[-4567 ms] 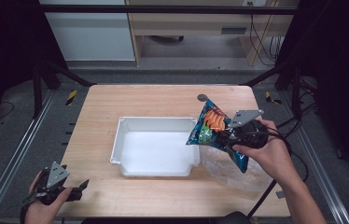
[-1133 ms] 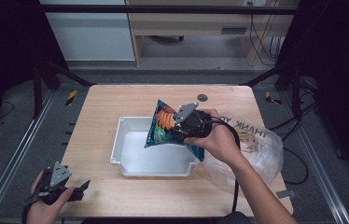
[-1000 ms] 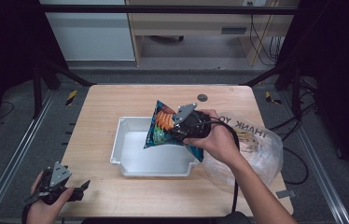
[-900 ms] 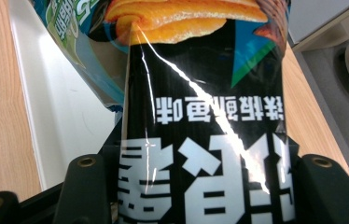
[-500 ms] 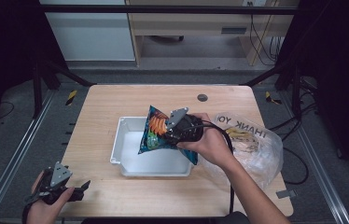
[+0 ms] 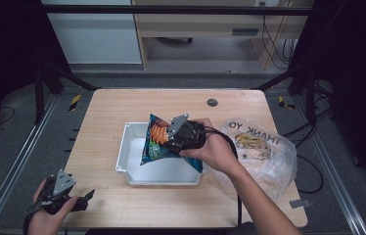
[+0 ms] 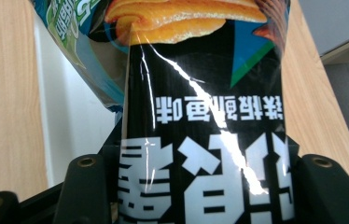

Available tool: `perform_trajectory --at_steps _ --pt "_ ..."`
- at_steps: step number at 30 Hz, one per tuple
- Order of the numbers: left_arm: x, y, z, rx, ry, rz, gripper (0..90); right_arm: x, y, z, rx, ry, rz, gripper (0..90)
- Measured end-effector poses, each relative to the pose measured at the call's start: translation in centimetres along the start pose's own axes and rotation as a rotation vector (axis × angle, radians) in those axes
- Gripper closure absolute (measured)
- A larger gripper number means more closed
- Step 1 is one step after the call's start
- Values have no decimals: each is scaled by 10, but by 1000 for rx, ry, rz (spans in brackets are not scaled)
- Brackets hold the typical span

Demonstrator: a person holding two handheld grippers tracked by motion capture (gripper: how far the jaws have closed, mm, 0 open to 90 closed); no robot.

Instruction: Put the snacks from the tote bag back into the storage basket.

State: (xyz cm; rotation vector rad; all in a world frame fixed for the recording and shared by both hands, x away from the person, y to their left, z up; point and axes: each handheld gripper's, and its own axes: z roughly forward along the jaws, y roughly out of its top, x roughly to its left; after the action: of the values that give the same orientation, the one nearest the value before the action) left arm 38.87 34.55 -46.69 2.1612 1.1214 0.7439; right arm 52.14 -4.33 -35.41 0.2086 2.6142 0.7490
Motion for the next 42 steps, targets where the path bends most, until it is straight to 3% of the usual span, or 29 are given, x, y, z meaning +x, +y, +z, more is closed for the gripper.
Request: perform_trajectory --at_steps 16,28,42 --pt "0 0 0 2 -4 8 45 -11 6 24 -42 32 22 432" --pt "6 -2 -4 -21 10 -25 44 -7 8 37 -41 63 2 432" --pt "8 -2 -5 -17 19 -29 42 -2 3 46 -36 92 -6 432"
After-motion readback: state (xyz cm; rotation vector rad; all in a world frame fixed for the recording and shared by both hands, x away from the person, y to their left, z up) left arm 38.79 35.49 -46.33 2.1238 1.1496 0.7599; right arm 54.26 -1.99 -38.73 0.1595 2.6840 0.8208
